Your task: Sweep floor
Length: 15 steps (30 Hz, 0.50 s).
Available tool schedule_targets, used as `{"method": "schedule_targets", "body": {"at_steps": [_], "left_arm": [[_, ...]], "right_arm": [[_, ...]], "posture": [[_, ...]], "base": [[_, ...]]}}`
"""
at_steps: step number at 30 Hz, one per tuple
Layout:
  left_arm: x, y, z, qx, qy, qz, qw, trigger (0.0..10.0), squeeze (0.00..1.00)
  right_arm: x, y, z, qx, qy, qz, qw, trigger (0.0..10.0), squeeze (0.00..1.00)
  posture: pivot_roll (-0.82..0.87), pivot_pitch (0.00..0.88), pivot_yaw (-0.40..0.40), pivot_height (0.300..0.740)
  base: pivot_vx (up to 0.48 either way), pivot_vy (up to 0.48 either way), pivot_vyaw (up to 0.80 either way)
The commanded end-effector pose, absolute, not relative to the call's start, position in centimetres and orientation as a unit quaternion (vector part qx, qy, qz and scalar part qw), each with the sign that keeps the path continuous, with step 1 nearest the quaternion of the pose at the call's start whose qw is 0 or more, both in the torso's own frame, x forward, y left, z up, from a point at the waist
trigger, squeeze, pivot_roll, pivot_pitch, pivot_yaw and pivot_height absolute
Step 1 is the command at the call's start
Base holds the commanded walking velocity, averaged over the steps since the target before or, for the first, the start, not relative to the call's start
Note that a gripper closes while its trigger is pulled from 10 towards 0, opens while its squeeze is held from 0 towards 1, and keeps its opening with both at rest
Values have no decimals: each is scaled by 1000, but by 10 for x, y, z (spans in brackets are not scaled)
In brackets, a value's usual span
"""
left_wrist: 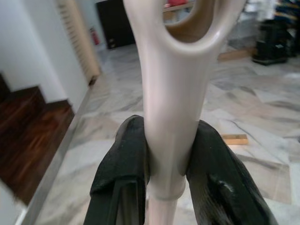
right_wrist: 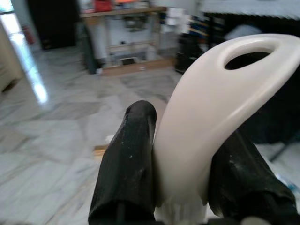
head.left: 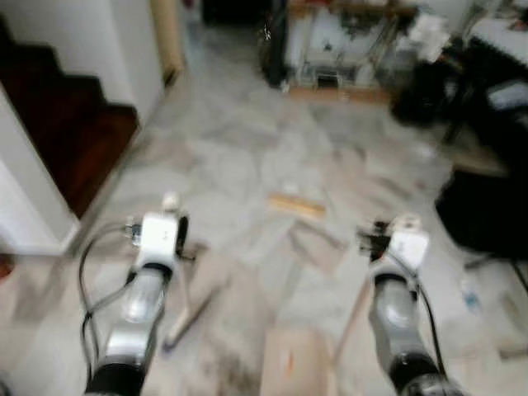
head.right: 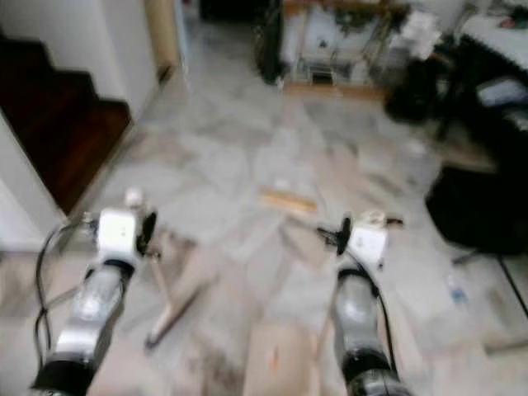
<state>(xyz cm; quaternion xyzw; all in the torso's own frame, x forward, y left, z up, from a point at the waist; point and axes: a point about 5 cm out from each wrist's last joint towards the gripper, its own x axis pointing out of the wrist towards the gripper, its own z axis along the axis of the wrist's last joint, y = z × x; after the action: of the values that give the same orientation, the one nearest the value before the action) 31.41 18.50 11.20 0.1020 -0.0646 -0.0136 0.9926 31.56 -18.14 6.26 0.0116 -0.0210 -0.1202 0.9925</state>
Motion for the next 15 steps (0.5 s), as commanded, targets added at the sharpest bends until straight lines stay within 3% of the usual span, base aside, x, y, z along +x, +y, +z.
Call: {"method": "schedule_targets", "body": {"at_steps": [1, 11, 15], "left_arm": [[319, 175, 121, 102, -86, -27, 991, 10000, 0], [319, 176, 122, 97, -86, -21, 991, 10000, 0], [317, 179, 121, 99, -86, -13, 991, 10000, 0]], "right_arm": [[318, -189, 71, 9, -42, -132, 990, 10000, 0], [318, -196, 74, -4, -51, -134, 990, 10000, 0], [317, -190, 74, -26, -53, -114, 992, 10000, 0]], "posture": [[115, 0, 0, 740], [111, 0, -9, 740], [113, 0, -16, 740]], "base": [[330, 0, 0], [330, 0, 0], [311, 0, 758]]}}
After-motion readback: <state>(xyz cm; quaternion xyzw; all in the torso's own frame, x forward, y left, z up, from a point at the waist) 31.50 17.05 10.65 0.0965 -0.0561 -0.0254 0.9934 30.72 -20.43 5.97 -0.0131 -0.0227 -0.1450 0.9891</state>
